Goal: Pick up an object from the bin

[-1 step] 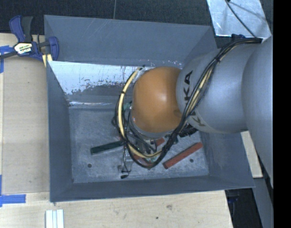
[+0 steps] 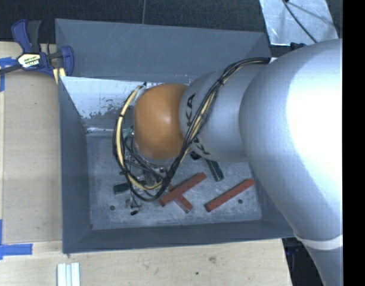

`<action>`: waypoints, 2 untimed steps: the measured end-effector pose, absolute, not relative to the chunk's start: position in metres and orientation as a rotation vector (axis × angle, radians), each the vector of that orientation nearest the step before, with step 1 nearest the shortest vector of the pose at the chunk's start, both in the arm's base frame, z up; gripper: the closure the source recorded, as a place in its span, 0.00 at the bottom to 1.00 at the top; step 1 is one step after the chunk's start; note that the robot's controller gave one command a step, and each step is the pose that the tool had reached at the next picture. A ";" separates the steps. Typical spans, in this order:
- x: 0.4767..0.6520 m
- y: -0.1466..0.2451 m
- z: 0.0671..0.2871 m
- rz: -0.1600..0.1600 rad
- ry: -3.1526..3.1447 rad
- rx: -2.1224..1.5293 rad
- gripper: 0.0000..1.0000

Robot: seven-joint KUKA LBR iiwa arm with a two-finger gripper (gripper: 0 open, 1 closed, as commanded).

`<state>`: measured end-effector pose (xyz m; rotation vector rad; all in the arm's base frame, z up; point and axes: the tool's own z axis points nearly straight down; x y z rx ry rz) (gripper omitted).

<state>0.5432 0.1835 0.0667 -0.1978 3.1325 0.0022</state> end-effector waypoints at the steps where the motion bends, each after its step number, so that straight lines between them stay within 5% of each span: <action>1: 0.544 0.183 0.071 0.004 3.130 -0.192 1.00; 2: 0.550 0.179 0.193 0.004 3.119 -0.253 1.00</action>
Offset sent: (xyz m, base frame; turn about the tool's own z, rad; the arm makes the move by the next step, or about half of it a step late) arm 0.0000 0.0000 0.0000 0.0000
